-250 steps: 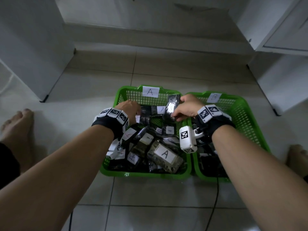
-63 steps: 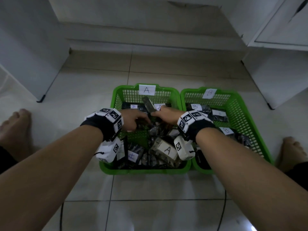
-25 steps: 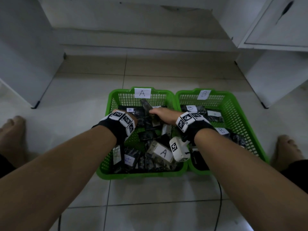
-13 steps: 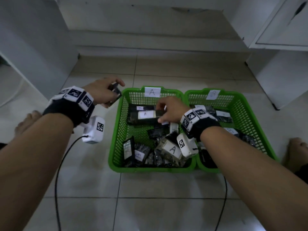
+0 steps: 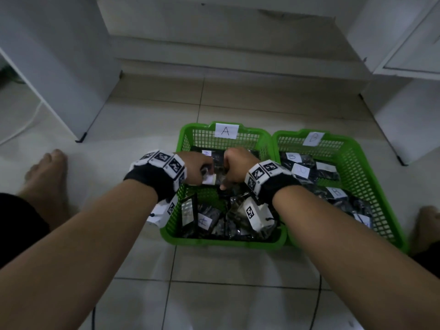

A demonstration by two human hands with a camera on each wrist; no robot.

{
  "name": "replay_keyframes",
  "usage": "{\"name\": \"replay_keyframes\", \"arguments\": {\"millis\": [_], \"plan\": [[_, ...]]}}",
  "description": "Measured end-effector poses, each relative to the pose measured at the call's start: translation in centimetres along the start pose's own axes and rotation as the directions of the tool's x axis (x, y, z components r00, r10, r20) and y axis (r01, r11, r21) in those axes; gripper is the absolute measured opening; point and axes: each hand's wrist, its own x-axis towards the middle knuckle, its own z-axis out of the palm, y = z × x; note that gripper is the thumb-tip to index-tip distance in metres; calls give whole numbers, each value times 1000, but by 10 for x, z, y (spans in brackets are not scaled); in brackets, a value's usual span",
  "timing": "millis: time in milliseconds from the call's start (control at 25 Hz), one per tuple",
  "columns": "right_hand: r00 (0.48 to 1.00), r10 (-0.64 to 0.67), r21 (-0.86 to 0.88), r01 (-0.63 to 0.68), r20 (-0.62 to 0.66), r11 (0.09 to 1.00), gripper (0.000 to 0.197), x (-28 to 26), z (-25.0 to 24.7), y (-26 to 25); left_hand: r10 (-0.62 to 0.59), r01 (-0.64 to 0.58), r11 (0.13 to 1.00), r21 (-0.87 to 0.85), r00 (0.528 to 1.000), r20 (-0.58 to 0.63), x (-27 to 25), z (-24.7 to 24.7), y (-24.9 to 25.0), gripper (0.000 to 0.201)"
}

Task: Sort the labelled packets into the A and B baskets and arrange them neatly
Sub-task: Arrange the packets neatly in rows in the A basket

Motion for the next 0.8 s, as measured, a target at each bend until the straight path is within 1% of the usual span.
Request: {"name": "replay_keyframes", "arguments": {"millis": [80, 160, 200, 280, 320, 360, 440, 520, 560, 600, 640, 680, 720, 760, 800], "plan": [[996, 9, -1, -9, 84, 1000, 54, -1, 3, 4, 12, -19, 996, 91, 997, 80, 5, 10, 5, 43], [988, -1, 15, -1, 154, 1000, 63, -3, 7, 8, 5, -21, 991, 136, 993, 117, 7, 13, 8, 40], [986, -3, 26, -1, 168, 1000, 64, -3, 8, 10, -1, -19, 989, 149, 991, 136, 9, 14, 8, 39], [981, -13, 36, 6, 196, 999, 49, -3, 8, 13, -23, -10, 987, 162, 979, 201, 12, 15, 8, 40], [976, -7, 36, -1, 217, 999, 43, -4, 7, 13, -32, -12, 983, 182, 970, 240, 12, 15, 10, 44], [972, -7, 34, -1, 233, 999, 42, -5, 6, 13, -47, -13, 976, 218, 962, 269, 11, 16, 11, 51], [966, 3, 35, -12, 259, 999, 39, -4, 8, 15, -84, -8, 949, 315, 957, 278, 14, 21, 11, 59], [973, -6, 41, -3, 230, 999, 35, -3, 10, 17, -107, -12, 921, 388, 953, 284, 17, 22, 12, 64], [979, -10, 20, 6, 205, 1000, 30, -3, 10, 18, -110, -30, 908, 419, 946, 306, 20, 22, 13, 66], [981, -22, 0, 22, 193, 1000, 24, -2, 9, 20, -113, -35, 906, 421, 940, 321, 20, 22, 13, 64], [981, -27, -18, 31, 190, 999, 20, -2, 8, 22, -128, -20, 905, 425, 940, 315, 21, 21, 15, 53], [982, -19, -36, 27, 190, 999, 19, -2, 7, 25, -128, 5, 918, 396, 950, 285, 20, 20, 16, 33], [981, 13, -44, -5, 192, 999, 19, -3, 3, 28, -121, 12, 923, 385, 958, 259, 20, 22, 17, 23], [981, 59, -37, -53, 184, 998, 19, -3, 0, 30, -137, 48, 932, 359, 964, 226, 20, 25, 17, 23], [982, 104, -22, -102, 158, 995, 18, -5, -3, 33, -158, 75, 930, 360, 965, 207, 19, 28, 17, 18]]}}
